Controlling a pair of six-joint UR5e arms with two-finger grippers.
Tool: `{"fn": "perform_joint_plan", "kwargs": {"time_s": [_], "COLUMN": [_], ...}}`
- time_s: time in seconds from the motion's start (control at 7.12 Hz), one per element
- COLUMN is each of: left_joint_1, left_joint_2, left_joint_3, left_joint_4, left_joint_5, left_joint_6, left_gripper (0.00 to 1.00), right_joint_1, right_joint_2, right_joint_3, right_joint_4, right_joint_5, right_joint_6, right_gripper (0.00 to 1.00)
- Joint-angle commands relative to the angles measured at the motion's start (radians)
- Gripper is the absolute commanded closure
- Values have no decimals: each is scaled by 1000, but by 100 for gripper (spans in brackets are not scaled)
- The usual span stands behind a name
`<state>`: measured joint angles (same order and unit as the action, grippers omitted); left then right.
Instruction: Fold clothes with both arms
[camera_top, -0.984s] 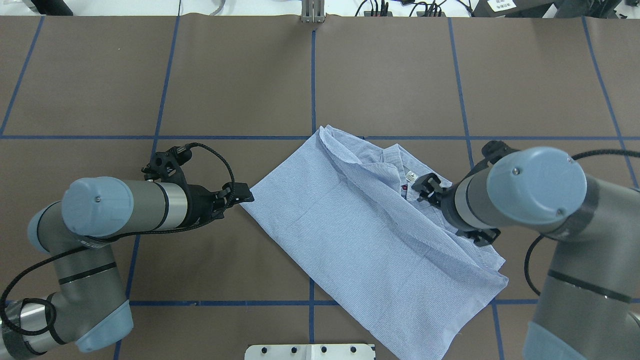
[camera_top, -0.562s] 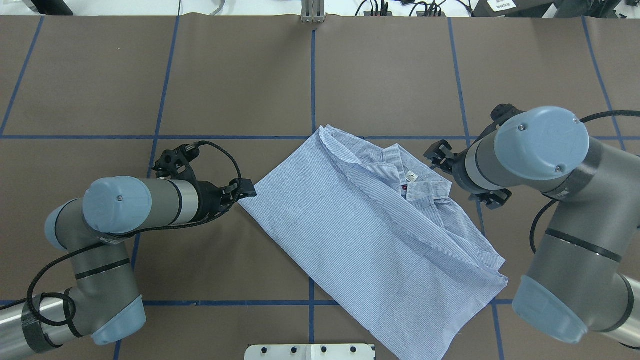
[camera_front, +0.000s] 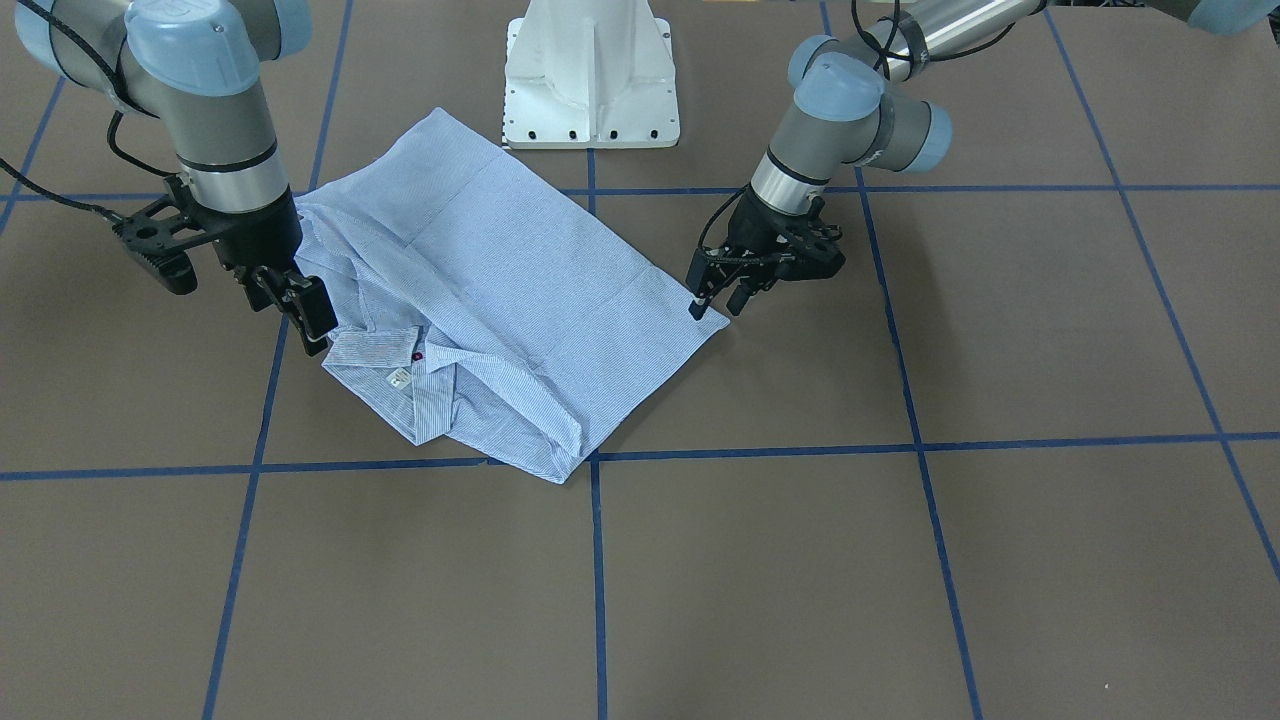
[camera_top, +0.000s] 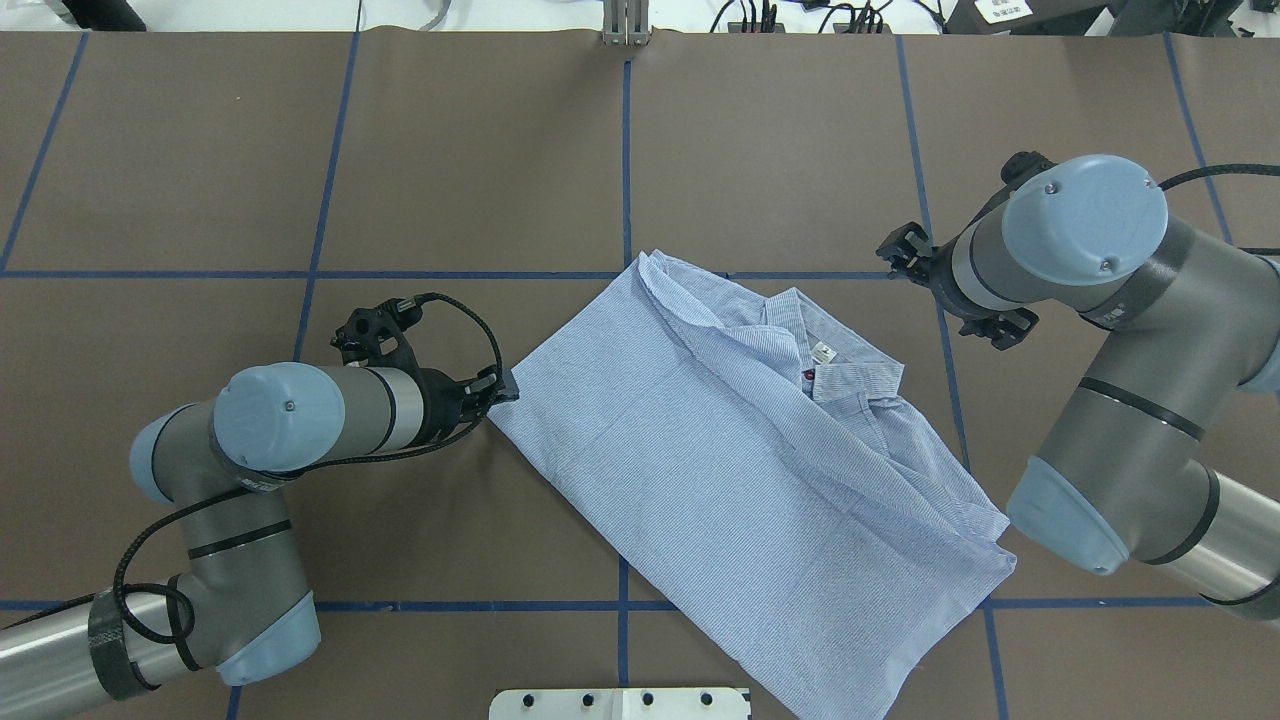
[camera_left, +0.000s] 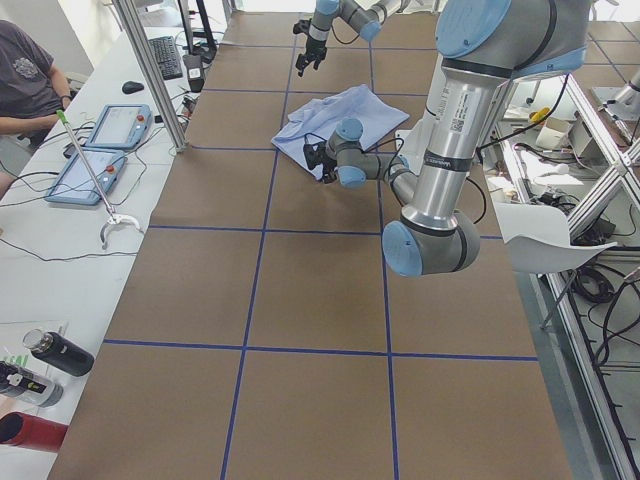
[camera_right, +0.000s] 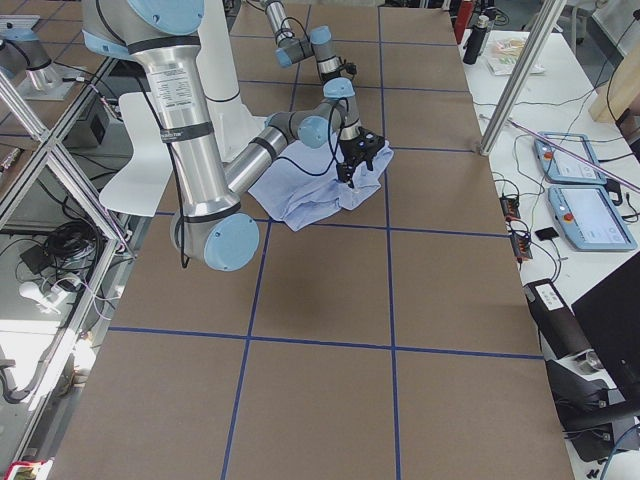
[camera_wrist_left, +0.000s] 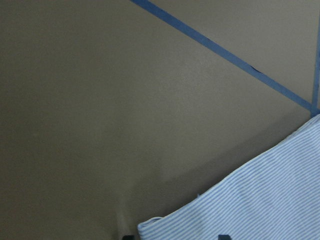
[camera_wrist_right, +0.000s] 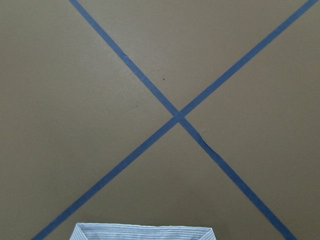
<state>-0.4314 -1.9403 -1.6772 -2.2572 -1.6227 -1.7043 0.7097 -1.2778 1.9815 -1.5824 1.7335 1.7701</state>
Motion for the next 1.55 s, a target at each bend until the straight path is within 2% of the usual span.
{"fn": "perform_joint_plan", "kwargs": {"time_s": [0.0,0.14,0.28,0.56,0.7,0.84,0.98,1.12,1.26,1.41], "left_joint_1": [11,11,0,-97,-194,-286,-349,-372,-400,-409], "left_joint_2": [-8,-6,-6,-9,-38,-137,-308,-460,-512,-517], "left_joint_3": [17,27,25,31,68,194,417,656,762,769], "left_joint_4": [1,-2,-4,-5,-9,-9,-50,-144,-192,-191], "left_joint_5": [24,24,26,20,18,14,7,7,7,7], "left_joint_6": [-1,2,3,204,306,372,406,410,460,469], "left_gripper": [59,84,100,100,100,100,100,100,100,27], "right_joint_1": [4,5,7,7,7,7,7,4,1,1], "right_joint_2": [0,-2,-3,0,0,0,-2,0,6,24], "right_joint_3": [-4,-4,-4,-4,-4,-3,-1,2,3,2], "right_joint_4": [2,2,2,2,2,2,2,4,5,5], "right_joint_5": [0,0,0,0,0,0,0,0,-2,-3], "right_joint_6": [-1,-1,-1,0,2,6,8,9,11,11], "right_gripper": [0,0,0,0,0,0,0,0,0,0]}}
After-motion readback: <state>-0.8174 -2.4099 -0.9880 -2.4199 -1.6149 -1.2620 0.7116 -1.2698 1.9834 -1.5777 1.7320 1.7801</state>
